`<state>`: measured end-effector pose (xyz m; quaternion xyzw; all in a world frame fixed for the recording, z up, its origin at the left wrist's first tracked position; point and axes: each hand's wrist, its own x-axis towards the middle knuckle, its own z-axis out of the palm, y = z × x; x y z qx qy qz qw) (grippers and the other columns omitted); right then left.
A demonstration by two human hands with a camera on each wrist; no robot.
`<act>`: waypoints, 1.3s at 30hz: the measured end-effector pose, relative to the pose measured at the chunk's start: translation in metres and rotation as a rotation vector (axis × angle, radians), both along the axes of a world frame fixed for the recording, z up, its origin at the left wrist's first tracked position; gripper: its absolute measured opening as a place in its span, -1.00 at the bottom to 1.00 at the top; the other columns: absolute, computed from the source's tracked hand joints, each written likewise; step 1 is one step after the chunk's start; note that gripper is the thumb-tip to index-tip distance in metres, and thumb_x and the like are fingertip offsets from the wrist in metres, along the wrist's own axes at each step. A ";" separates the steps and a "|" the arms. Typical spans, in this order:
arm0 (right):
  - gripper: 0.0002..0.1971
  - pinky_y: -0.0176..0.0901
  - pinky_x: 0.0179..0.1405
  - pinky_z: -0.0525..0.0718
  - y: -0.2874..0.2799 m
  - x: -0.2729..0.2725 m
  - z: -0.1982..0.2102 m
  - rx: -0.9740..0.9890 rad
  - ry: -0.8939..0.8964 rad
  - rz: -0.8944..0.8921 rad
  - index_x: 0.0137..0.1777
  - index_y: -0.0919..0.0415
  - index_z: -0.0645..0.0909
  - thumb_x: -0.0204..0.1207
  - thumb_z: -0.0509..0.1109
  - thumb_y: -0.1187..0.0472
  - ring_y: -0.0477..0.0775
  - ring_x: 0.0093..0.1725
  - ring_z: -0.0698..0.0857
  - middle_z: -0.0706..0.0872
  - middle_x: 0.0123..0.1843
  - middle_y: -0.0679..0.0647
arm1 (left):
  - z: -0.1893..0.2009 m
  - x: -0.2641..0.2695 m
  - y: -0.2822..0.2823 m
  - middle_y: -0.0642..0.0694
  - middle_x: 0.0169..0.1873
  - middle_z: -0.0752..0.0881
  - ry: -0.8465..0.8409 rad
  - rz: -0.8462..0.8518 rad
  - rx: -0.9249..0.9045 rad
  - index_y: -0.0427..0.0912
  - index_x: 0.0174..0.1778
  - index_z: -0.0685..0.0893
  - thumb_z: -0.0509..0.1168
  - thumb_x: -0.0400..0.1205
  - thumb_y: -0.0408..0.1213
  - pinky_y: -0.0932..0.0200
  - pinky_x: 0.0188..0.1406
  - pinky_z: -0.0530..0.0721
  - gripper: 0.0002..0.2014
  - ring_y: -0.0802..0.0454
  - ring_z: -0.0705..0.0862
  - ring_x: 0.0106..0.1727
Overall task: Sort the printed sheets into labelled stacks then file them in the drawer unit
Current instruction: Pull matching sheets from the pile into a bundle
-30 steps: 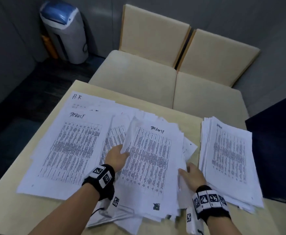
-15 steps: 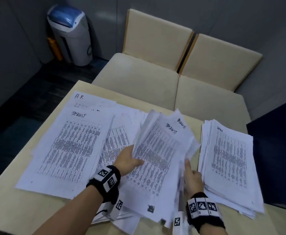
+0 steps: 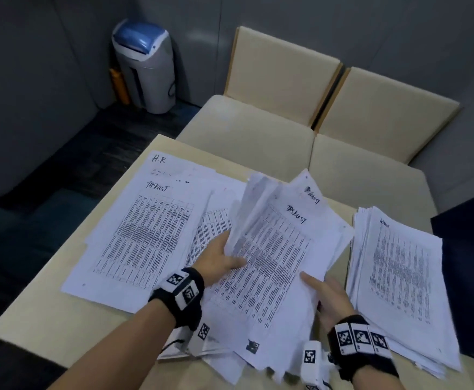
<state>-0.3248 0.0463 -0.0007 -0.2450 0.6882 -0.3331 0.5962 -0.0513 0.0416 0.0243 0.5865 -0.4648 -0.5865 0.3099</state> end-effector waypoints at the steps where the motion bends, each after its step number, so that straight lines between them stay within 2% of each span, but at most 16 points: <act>1: -0.62 0.23 0.32 0.71 -0.001 0.001 0.007 -0.027 0.011 0.008 0.39 0.31 0.66 0.60 0.52 0.25 0.26 0.22 0.81 0.85 0.21 0.19 | 0.002 0.010 -0.002 0.04 0.30 0.62 0.008 0.009 0.005 -0.05 0.55 0.41 0.51 0.57 -0.22 -0.07 0.22 0.72 -0.36 -0.02 0.70 0.14; 3: -0.55 0.20 0.40 0.64 -0.004 0.002 0.019 -0.111 0.071 -0.027 0.49 0.19 0.59 0.63 0.49 0.14 0.17 0.36 0.72 0.74 0.42 0.10 | 0.004 0.037 -0.010 0.00 0.24 0.65 -0.079 0.069 -0.022 -0.09 0.39 0.48 0.51 0.57 -0.15 0.02 0.17 0.73 -0.49 -0.02 0.69 0.20; 5: -0.49 0.15 0.56 0.44 -0.007 0.007 0.036 -0.231 0.214 0.014 0.61 0.05 0.46 0.68 0.44 0.07 0.05 0.48 0.55 0.56 0.58 -0.03 | -0.002 0.077 -0.019 -0.04 0.18 0.66 -0.341 0.251 -0.077 -0.14 0.31 0.50 0.51 0.56 -0.12 0.04 0.13 0.68 -0.53 -0.03 0.67 0.17; 9: -0.40 -0.06 0.56 0.28 -0.013 0.020 0.078 -0.350 0.250 -0.019 0.74 0.17 0.25 0.76 0.33 0.17 -0.02 0.57 0.39 0.38 0.55 -0.14 | -0.022 0.167 -0.022 -0.23 0.36 0.57 -0.834 0.589 0.149 -0.22 0.39 0.47 0.59 0.40 0.08 -0.26 0.34 0.54 -0.24 -0.26 0.56 0.37; 11: -0.45 -0.02 0.55 0.39 -0.018 0.024 0.089 -0.359 0.107 -0.094 0.70 0.14 0.33 0.74 0.35 0.21 0.04 0.57 0.50 0.49 0.58 -0.09 | -0.036 0.199 -0.017 -0.30 0.42 0.53 -0.848 0.580 0.243 -0.31 0.45 0.43 0.64 0.28 0.18 -0.30 0.38 0.52 -0.03 -0.31 0.49 0.45; 13: -0.54 0.09 0.36 0.69 -0.023 0.031 0.097 -0.336 -0.019 -0.139 0.61 0.15 0.46 0.73 0.34 0.25 0.13 0.37 0.73 0.72 0.44 0.06 | -0.050 0.216 -0.015 -0.36 0.40 0.51 -0.844 0.524 0.235 -0.37 0.44 0.43 0.67 0.21 0.20 -0.26 0.39 0.54 0.04 -0.34 0.48 0.44; 15: -0.72 -0.02 0.07 0.84 -0.028 0.044 0.102 -0.321 -0.091 -0.108 0.40 0.16 0.62 0.73 0.32 0.31 0.06 0.11 0.85 0.85 0.22 0.07 | -0.055 0.219 -0.017 -0.36 0.37 0.50 -0.814 0.484 0.225 -0.37 0.41 0.45 0.69 0.22 0.17 -0.19 0.40 0.54 0.01 -0.32 0.49 0.41; 18: -0.79 -0.09 -0.06 0.86 -0.039 0.069 0.090 -0.270 -0.136 -0.066 0.27 0.13 0.67 0.71 0.33 0.33 0.03 0.04 0.87 0.89 0.13 0.03 | -0.051 0.207 -0.022 -0.22 0.17 0.66 -0.703 0.353 0.261 -0.18 0.23 0.57 0.65 0.16 0.27 -0.13 0.19 0.68 -0.14 -0.23 0.66 0.17; 20: -0.72 -0.02 -0.03 0.85 -0.039 0.082 0.065 -0.181 -0.080 -0.041 0.37 0.21 0.64 0.68 0.38 0.31 0.12 0.12 0.85 0.85 0.23 0.13 | -0.048 0.198 -0.024 -0.14 0.10 0.66 -0.817 0.258 0.249 -0.03 0.08 0.61 0.56 0.10 0.42 -0.20 0.19 0.66 -0.21 -0.20 0.64 0.18; 23: -0.60 0.16 0.30 0.70 -0.027 0.100 0.024 -0.063 0.032 0.053 0.54 0.25 0.55 0.72 0.35 0.31 0.25 0.31 0.75 0.74 0.41 0.20 | -0.040 0.198 -0.027 -0.24 0.35 0.44 -0.979 0.409 0.231 -0.13 0.34 0.50 0.61 0.18 0.33 -0.31 0.30 0.49 -0.07 -0.25 0.39 0.43; 25: -0.53 0.25 0.56 0.52 -0.019 0.111 0.009 -0.027 0.139 0.110 0.65 0.15 0.43 0.76 0.30 0.26 0.23 0.47 0.63 0.61 0.57 0.10 | -0.039 0.209 -0.026 -0.32 0.39 0.39 -0.930 0.493 0.263 -0.32 0.45 0.39 0.65 0.16 0.29 -0.30 0.26 0.54 0.10 -0.28 0.42 0.40; 27: -0.46 0.16 0.65 0.38 -0.017 0.117 0.003 -0.023 0.217 0.111 0.73 0.13 0.29 0.77 0.29 0.20 0.20 0.60 0.48 0.49 0.62 0.01 | -0.045 0.219 -0.025 -0.34 0.35 0.37 -0.819 0.482 0.226 -0.40 0.45 0.36 0.69 0.19 0.17 -0.19 0.17 0.65 0.09 -0.29 0.53 0.24; 32: -0.50 0.04 0.41 0.56 -0.017 0.124 0.001 0.023 0.281 0.155 0.44 0.20 0.48 0.57 0.57 0.16 0.17 0.35 0.64 0.64 0.35 0.04 | -0.043 0.203 -0.021 -0.32 0.35 0.35 -0.744 0.508 0.096 -0.34 0.41 0.36 0.67 0.37 -0.07 -0.05 -0.09 0.58 -0.16 -0.25 0.58 -0.11; 35: -0.69 0.06 0.30 0.67 -0.016 0.136 0.000 0.045 0.299 0.238 0.24 0.27 0.65 0.55 0.57 0.26 0.19 0.16 0.77 0.79 0.25 0.16 | -0.042 0.182 -0.020 -0.27 0.41 0.38 -0.708 0.432 0.045 -0.30 0.47 0.34 0.54 0.52 -0.05 -0.09 0.07 0.64 -0.26 -0.27 0.64 0.06; 37: -0.69 0.15 0.35 0.69 -0.014 0.144 -0.001 0.066 0.222 0.225 0.29 0.30 0.68 0.59 0.54 0.24 0.20 0.17 0.80 0.82 0.23 0.17 | -0.045 0.169 -0.021 -0.25 0.41 0.49 -0.671 0.306 0.092 -0.28 0.51 0.34 0.48 0.57 0.03 -0.14 0.23 0.66 -0.27 -0.29 0.65 0.24; 39: -0.73 0.07 0.32 0.69 -0.011 0.151 0.000 0.087 0.140 0.194 0.27 0.19 0.69 0.64 0.49 0.12 0.13 0.15 0.81 0.84 0.16 0.06 | -0.047 0.158 -0.023 -0.20 0.28 0.64 -0.598 0.204 0.127 -0.24 0.46 0.36 0.44 0.58 0.07 -0.13 0.18 0.71 -0.32 -0.23 0.70 0.17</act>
